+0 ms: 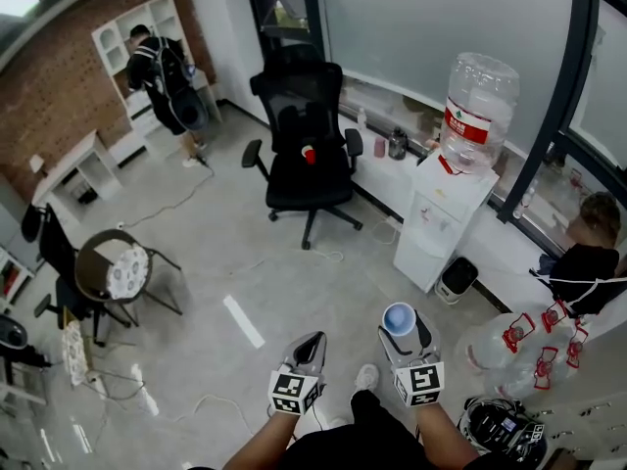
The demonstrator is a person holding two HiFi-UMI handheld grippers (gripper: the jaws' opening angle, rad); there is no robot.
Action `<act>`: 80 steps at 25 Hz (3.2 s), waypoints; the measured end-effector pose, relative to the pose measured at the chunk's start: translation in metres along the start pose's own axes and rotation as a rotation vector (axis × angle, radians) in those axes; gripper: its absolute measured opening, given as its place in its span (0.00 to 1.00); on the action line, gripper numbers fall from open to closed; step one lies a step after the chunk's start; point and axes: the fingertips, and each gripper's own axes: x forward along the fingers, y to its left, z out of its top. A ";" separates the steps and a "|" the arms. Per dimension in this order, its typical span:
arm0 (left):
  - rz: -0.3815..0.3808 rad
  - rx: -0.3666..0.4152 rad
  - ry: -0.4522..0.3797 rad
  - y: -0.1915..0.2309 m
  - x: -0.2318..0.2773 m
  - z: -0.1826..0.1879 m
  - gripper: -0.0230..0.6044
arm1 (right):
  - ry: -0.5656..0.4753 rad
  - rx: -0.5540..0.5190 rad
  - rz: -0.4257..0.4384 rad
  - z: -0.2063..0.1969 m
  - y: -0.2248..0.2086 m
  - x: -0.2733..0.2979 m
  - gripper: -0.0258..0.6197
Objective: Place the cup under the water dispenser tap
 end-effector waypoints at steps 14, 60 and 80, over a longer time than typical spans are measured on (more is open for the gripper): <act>-0.035 0.041 -0.007 0.037 0.109 0.046 0.06 | -0.012 0.004 -0.035 0.018 -0.071 0.083 0.57; -0.392 0.094 0.058 0.151 0.417 0.125 0.06 | 0.040 0.077 -0.350 0.044 -0.221 0.315 0.57; -0.615 0.147 0.164 0.140 0.497 0.093 0.06 | 0.171 0.147 -0.630 -0.009 -0.253 0.309 0.57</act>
